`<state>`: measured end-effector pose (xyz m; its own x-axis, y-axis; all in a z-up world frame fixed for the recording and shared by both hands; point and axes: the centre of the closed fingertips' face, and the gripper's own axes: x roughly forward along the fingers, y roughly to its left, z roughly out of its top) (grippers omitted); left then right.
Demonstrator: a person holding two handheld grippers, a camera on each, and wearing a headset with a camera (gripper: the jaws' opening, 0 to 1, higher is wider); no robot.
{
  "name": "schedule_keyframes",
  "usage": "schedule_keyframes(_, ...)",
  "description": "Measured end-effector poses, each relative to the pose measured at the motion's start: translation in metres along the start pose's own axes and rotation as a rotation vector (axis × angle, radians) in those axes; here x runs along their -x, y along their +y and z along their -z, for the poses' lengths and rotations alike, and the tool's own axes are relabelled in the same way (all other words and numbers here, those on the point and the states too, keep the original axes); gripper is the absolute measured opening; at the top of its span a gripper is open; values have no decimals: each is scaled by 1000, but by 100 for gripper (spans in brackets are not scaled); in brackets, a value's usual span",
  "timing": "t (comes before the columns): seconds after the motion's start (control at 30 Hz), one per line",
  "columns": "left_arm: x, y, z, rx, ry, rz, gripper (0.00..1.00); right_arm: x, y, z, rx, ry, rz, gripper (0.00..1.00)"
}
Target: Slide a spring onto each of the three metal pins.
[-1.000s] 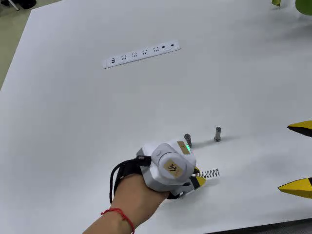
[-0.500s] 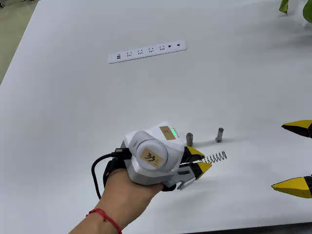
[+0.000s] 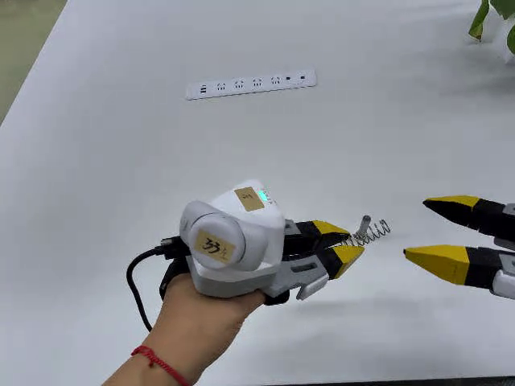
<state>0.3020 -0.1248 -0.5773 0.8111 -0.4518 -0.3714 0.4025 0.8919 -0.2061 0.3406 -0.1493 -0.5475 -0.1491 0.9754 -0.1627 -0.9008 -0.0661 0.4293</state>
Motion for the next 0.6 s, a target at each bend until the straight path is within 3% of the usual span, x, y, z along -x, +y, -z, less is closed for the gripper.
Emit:
schedule_keyframes(0.1,2,-2,-6,19,-36,3,12,-5,5,-1,-11,-2,-2,39)
schedule_keyframes(0.17,3,-3,-10,29,-57,5,12,-9,12,-7,-62,-38,-20,36)
schedule_keyframes(0.3,3,-5,-16,44,-88,8,12,-16,20,-8,-59,-32,-28,30)
schedule_keyframes(0.6,6,-7,-22,64,-124,18,12,-26,31,-10,-74,-29,-57,22)
